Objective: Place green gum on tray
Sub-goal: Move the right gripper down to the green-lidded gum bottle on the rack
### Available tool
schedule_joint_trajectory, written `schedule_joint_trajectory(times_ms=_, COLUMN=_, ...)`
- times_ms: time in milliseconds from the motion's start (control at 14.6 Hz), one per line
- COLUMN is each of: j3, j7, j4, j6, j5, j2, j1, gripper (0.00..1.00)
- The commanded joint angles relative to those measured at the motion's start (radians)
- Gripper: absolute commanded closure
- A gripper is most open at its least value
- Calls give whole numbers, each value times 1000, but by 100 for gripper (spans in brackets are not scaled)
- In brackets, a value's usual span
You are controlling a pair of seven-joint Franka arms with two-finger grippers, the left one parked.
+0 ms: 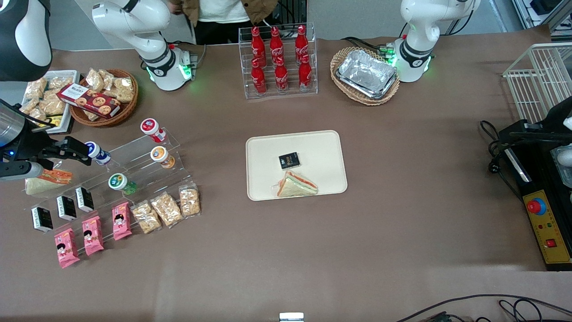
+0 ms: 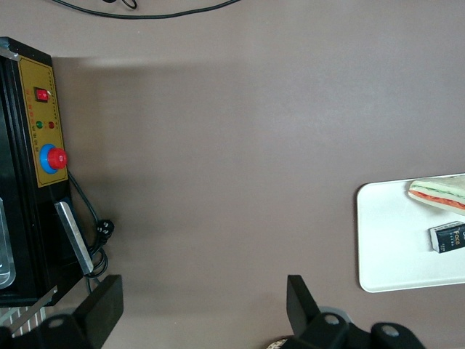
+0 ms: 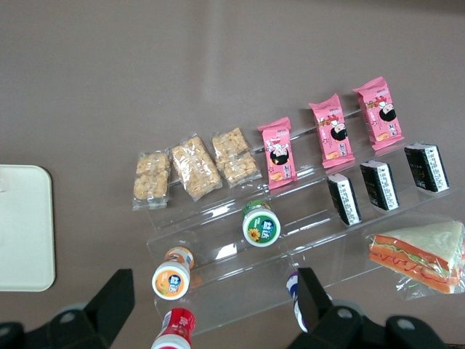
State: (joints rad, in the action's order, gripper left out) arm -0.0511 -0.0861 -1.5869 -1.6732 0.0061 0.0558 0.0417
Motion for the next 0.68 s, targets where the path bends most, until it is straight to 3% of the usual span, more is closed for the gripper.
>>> schedule_joint_trajectory(times_ms=0, j3=5, j7=-9, j4=19, j6=12, j5=-14, j2=7, j1=-3, gripper=0)
schedule_joint_trajectory(times_ms=205, j3=5, j7=-59, j4=19, j6=9, j5=-12, j2=13, j1=-8, gripper=0)
schedule_joint_trajectory(times_ms=616, j3=-18, j7=-476, j4=18, j6=-20, j5=2, j2=30, j1=-20, gripper=0)
